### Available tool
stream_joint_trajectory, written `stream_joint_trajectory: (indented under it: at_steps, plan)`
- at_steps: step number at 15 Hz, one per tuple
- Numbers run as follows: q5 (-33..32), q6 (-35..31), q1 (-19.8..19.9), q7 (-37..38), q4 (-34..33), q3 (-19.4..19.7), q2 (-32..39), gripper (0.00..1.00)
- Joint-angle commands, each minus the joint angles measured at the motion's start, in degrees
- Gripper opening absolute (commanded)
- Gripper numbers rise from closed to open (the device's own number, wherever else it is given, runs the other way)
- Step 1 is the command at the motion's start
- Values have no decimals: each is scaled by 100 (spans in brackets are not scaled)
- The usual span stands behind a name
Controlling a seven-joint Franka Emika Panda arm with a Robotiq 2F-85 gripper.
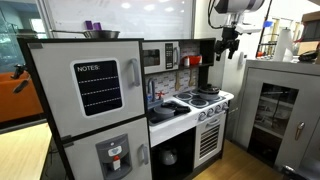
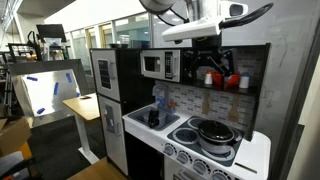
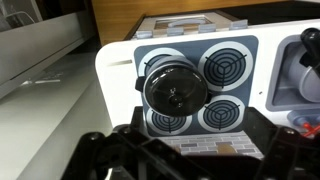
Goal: Push the grey pot to the left side of the stove
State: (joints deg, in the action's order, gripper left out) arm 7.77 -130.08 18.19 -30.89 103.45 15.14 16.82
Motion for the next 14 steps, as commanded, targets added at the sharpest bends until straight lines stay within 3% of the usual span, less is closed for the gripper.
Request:
stream_joint_trajectory:
  at_steps: [1,14]
  plan:
    - [-57,22,235,55,-120,-167,98,100]
    - [-63,14,282,64,-161,-222,149,100]
